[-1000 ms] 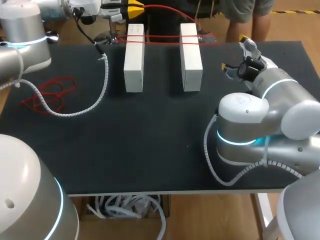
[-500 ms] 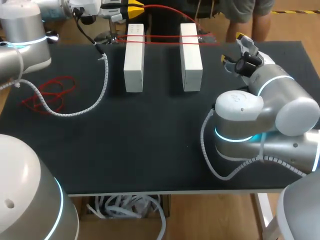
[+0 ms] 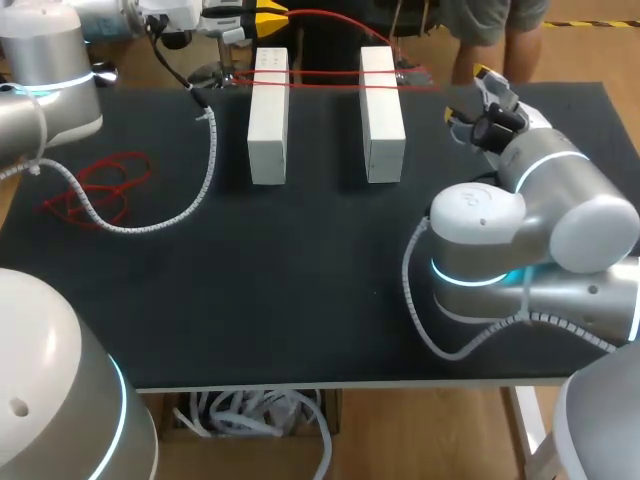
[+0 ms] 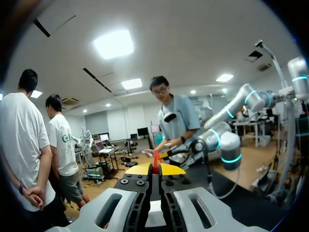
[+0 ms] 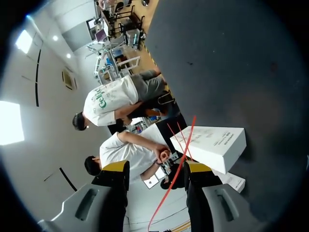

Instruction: Grab the tape and strap the tape.

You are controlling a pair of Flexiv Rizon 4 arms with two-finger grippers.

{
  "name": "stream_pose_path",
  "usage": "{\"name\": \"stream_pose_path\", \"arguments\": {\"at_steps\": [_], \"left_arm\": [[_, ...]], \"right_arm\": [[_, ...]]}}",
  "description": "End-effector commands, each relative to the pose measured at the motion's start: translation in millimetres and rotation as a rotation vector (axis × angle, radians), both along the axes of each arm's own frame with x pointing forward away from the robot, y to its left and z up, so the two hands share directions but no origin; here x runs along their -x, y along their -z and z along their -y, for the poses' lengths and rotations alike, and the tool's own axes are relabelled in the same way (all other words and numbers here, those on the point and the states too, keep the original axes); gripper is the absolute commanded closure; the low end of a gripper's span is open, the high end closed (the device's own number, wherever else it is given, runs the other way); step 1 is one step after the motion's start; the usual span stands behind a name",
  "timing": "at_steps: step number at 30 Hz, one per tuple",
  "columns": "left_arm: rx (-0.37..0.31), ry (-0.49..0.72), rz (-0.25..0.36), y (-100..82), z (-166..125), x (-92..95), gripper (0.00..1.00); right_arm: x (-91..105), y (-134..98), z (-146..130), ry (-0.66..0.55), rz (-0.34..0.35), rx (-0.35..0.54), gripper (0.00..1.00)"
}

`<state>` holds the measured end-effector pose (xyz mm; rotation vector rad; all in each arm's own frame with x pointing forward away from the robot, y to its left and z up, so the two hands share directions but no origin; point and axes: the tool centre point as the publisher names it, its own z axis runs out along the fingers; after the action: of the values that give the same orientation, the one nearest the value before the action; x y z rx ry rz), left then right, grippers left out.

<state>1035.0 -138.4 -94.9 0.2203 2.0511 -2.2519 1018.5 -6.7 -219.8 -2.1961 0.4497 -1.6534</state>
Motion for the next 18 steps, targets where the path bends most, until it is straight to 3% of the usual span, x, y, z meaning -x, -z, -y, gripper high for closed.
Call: {"name": "stream_pose_path", "arguments": {"at_steps": [1,5,8,10,13,18], "left_arm": [[0.0,-0.001,0.001,0.3,0,0.8,1.0],[0.0,-0.001,0.001,0.3,0,0.8,1.0],[0.0,-0.001,0.001,0.3,0,0.8,1.0],[0.0,-0.001,0.001,0.3,0,0.8,1.0],[0.0,-0.001,0.001,0.3,0,0.8,1.0],[0.0,-0.001,0.001,0.3,0,0.8,1.0]], "right_arm": [[1.2,-5,2,-0.008,-0.004,-0.002,0.52],[-0.2,-6,1,-0.003,-0.002,-0.005,0.56],[-0.7,-8,0,0.0,0.0,-0.005,0.67],[-3.3,-9,-1,0.005,0.006,-0.001,0.84],[-8.3,-11,-1,0.006,0.02,0.006,1.0],[-11.5,-11,3,0.01,0.0,0.051,1.0]]}}
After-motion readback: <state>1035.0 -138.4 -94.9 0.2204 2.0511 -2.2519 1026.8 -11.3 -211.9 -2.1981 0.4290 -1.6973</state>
